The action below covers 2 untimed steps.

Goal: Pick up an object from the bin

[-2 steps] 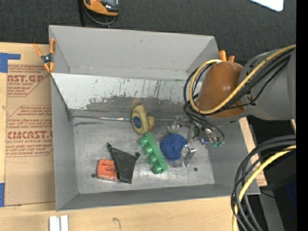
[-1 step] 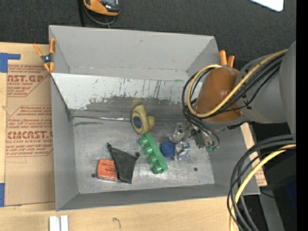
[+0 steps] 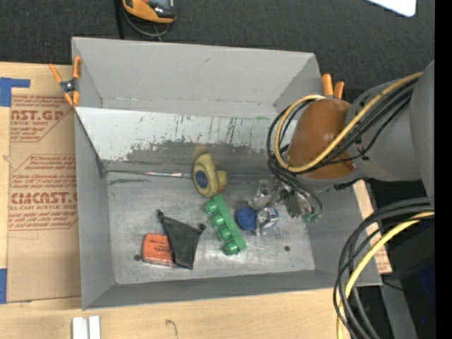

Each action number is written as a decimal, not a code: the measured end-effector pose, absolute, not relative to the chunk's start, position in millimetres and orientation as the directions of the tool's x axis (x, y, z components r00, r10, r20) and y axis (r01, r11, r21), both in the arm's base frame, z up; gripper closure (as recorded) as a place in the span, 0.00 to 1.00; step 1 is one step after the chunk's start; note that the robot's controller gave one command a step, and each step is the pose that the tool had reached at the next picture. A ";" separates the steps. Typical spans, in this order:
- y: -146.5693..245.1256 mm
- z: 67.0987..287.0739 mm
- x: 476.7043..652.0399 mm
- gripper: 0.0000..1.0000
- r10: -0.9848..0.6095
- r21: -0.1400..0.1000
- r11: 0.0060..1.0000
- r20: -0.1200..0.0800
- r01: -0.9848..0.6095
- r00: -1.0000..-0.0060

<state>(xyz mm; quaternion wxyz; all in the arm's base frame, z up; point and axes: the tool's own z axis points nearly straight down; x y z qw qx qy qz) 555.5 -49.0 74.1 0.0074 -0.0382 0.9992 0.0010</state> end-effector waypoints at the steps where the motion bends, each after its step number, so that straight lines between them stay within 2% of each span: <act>1: -48.9 77.0 554.8 1.00 -0.077 0.001 0.997 -0.010 -0.077 -0.997; 2: -49.0 85.3 553.3 1.00 -0.076 0.001 0.997 -0.002 -0.076 -0.997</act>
Offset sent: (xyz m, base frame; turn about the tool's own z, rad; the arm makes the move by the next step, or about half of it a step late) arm 0.0000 0.0000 0.0341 0.0000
